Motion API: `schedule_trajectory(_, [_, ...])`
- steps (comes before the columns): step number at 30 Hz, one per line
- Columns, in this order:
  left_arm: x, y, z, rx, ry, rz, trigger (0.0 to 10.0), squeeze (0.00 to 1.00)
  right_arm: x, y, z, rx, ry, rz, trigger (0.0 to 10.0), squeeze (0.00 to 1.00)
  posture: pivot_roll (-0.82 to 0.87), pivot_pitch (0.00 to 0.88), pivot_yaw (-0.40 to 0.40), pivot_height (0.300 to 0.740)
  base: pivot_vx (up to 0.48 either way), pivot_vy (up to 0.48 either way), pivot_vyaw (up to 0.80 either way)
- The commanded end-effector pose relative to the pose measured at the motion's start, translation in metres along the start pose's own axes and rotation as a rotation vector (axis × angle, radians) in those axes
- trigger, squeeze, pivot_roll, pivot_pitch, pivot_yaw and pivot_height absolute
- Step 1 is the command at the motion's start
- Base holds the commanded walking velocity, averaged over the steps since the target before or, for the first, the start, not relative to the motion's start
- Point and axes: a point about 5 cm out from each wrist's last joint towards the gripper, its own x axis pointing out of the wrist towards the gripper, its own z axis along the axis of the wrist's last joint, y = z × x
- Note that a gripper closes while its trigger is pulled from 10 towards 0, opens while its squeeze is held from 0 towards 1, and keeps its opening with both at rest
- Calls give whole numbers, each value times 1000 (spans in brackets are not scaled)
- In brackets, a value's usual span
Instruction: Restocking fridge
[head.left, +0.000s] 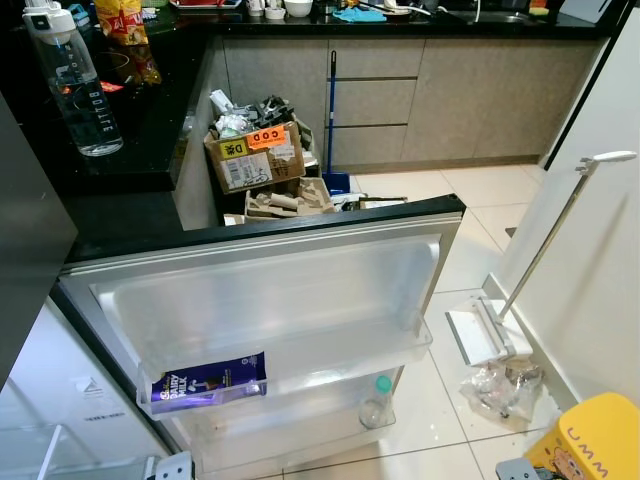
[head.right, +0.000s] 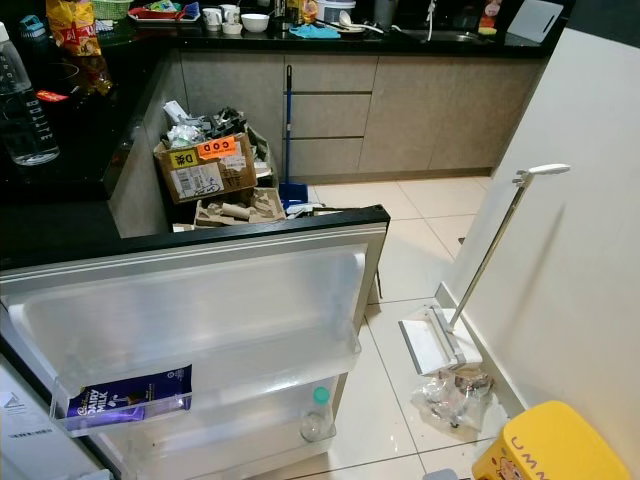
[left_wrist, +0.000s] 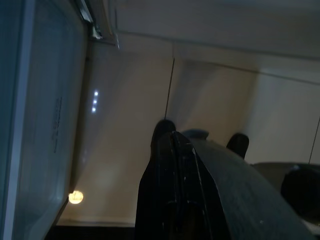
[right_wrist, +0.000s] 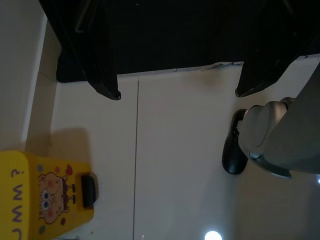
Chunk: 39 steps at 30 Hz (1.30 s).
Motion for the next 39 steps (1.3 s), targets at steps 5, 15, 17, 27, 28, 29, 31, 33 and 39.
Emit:
schedule_trajectory(5, [-3,9,-1,27,11,10,10000,0,0,3,-3,15,10,2,10000,0,-57,0,-15,740,0,0,0])
schedule_trajectory(15, [-5,27,13,14,-25,63,10000,0,3,13,17,-72,-44,56,10000,0,-76,0,-24,740,0,0,0])
schedule_trajectory(17, [-5,25,11,0,-20,67,10000,0,2,4,17,-67,-38,24,10000,0,-74,0,-19,740,0,0,0])
schedule_trajectory(27, [-1,7,2,-9,-2,26,10000,0,0,-12,9,-23,-5,-21,10000,0,-81,0,-38,740,0,0,0])
schedule_trajectory(28, [-1,5,1,-11,2,21,10000,0,0,-13,10,-19,-6,-23,10000,0,-79,0,-39,740,0,0,0])
schedule_trajectory(29, [-1,4,1,-13,3,18,10000,0,0,-13,11,-19,-7,-22,10000,0,-79,0,-39,740,0,0,0])
schedule_trajectory(31, [0,3,0,-15,6,19,10000,0,0,-13,12,-22,-8,-24,10000,0,-79,0,-41,740,0,0,0])
schedule_trajectory(33, [0,2,0,-18,8,20,10000,0,1,-12,13,-20,-9,-23,10000,0,-70,0,-45,740,0,0,0])
schedule_trajectory(39, [2,0,6,-8,-6,10,10000,0,2,-2,21,-19,-31,-5,10000,0,-65,0,-32,740,0,0,0])
